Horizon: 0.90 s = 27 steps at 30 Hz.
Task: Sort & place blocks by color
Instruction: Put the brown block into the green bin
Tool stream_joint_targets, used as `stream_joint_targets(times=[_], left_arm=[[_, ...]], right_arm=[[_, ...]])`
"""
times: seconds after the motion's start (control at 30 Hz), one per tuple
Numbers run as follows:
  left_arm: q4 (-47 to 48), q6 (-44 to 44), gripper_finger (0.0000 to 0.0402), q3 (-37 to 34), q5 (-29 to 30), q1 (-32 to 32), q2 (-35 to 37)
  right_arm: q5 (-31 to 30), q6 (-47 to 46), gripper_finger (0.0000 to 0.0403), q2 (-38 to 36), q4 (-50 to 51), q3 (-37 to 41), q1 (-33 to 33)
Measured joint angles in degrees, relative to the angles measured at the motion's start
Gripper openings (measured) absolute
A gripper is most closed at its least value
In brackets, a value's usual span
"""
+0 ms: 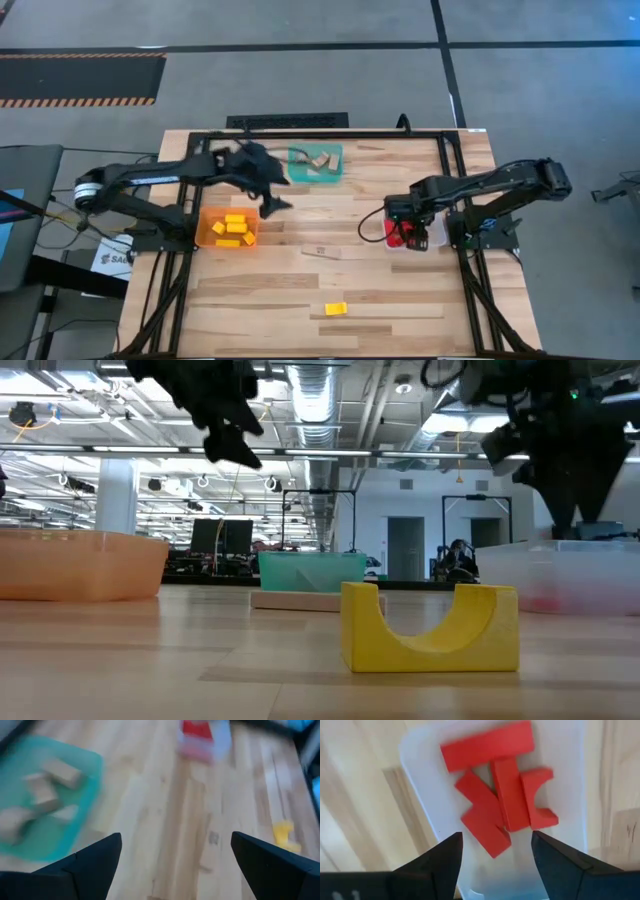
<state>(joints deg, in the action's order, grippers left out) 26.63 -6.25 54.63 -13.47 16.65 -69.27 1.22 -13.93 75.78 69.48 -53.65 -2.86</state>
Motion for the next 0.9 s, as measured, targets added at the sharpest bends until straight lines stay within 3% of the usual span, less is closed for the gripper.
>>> stream_joint_targets(times=[0.17, 0.4, 0.63, 0.9], left_arm=[[-4.46, 9.74, 0.0364, -0.02, -3.61, -5.3, -10.17], [-14.54, 11.15, 0.0364, -0.04, -1.98, -13.23, -23.45], [-23.9, 10.53, 0.0364, -0.03, 5.32, -18.3, -30.95], [-26.71, 9.62, 0.0364, -0.03, 6.74, -20.23, -35.9]], right_arm=[[-1.18, -4.02, 0.0255, -4.63, -0.49, -2.56, -0.05], [-1.32, -11.56, 0.0255, -13.53, -1.15, -2.66, -0.88], [-3.07, -13.96, 0.0255, -19.76, -0.68, -2.66, -2.87], [-4.58, -13.26, 0.0255, -21.98, 2.35, -2.68, -2.35]])
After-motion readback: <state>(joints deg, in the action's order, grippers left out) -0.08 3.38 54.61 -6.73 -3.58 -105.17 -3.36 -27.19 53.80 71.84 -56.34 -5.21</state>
